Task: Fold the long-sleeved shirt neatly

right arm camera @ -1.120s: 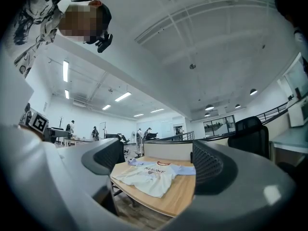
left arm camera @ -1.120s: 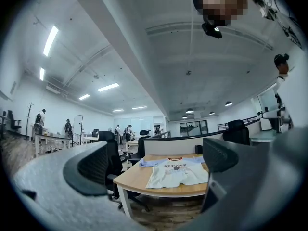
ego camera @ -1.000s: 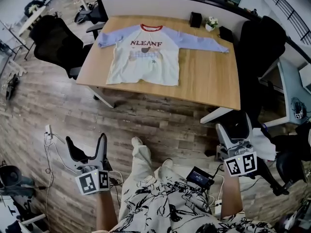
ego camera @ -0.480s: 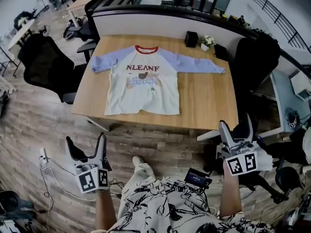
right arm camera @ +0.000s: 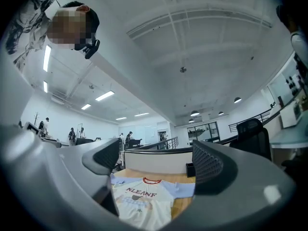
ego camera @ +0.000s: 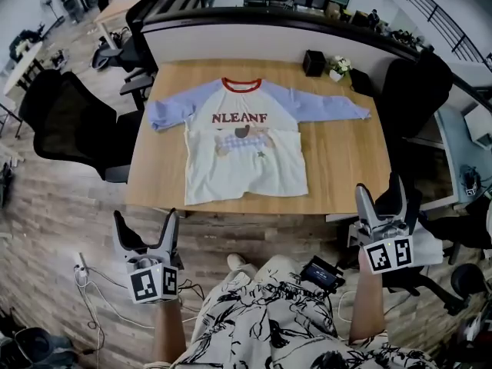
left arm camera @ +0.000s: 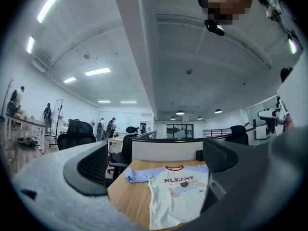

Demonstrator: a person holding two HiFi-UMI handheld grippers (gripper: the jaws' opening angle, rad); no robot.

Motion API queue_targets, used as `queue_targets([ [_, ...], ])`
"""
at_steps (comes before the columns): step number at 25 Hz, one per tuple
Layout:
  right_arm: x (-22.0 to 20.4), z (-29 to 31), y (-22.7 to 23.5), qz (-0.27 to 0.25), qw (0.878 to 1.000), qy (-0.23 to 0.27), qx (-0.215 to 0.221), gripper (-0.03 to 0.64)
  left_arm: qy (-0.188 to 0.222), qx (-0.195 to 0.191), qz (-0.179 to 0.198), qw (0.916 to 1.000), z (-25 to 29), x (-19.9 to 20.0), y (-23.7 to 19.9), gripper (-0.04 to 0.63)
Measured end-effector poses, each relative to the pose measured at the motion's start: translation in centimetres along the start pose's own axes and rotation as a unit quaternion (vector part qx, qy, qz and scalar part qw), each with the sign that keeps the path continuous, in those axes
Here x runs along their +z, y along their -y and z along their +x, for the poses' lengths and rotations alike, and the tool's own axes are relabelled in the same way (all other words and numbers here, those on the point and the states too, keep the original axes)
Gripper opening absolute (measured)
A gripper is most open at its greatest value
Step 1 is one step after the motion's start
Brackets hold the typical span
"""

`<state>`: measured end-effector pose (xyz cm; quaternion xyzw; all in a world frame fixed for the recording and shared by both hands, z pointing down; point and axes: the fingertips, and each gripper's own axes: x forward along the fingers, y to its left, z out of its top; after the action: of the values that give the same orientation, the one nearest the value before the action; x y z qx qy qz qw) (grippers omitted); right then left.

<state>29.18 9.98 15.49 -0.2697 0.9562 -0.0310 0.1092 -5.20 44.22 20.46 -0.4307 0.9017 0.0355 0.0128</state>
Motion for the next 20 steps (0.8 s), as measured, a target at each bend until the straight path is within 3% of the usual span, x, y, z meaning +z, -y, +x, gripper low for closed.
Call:
queue_targets([
  [9,-2.2,4.6,-0.5,-0.002,1.000,-0.023,-0.015,0.468,-0.032,-0.018,0.000,0.9993,4.9,-2.7,-1.9,0.601],
  [20,-4.3,16.8,2.2,0.014,1.000,-0.021,0.012,0.468,-0.028,-0.010,0.037,0.9989,14.7,-1.2,-2.5,0.598],
])
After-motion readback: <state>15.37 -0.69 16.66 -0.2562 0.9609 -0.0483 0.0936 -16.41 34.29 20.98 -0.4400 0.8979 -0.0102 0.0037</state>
